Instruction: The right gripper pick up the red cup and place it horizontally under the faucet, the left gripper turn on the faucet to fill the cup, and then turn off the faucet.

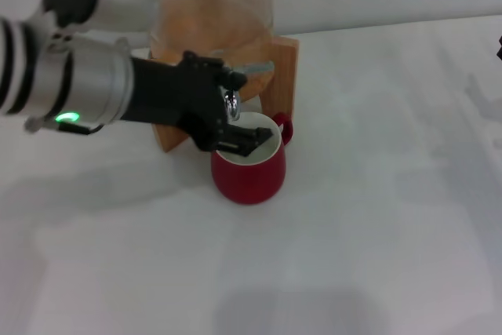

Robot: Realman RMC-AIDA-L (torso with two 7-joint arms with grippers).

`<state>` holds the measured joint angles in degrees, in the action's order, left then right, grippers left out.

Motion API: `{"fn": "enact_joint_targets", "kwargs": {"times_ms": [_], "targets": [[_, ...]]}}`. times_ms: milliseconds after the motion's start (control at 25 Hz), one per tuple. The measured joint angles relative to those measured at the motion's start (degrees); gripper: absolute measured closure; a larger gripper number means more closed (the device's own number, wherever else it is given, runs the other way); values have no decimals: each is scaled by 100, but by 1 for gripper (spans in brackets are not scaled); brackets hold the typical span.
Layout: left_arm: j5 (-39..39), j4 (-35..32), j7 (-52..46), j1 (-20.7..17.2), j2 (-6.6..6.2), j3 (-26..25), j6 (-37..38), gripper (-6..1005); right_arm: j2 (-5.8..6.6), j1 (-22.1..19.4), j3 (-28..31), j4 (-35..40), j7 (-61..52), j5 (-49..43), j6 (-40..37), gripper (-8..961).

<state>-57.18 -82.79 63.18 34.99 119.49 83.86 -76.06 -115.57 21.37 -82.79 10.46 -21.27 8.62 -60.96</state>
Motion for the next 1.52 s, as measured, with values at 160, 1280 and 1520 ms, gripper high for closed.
{"fn": "enact_joint_targets", "kwargs": {"times_ms": [160, 1280, 1520], "targets": [[-164, -583, -128, -825, 2, 264, 424, 170, 0, -19, -27, 0, 0, -1, 5, 110], [-3624, -1086, 2334, -4849, -6, 1443, 5021, 170, 18, -22, -15, -10, 0, -25, 84, 109], [-5522, -367, 3747, -4752, -1, 908, 4983, 170, 18, 33, -8, -7, 2, -1, 96, 110]]}}
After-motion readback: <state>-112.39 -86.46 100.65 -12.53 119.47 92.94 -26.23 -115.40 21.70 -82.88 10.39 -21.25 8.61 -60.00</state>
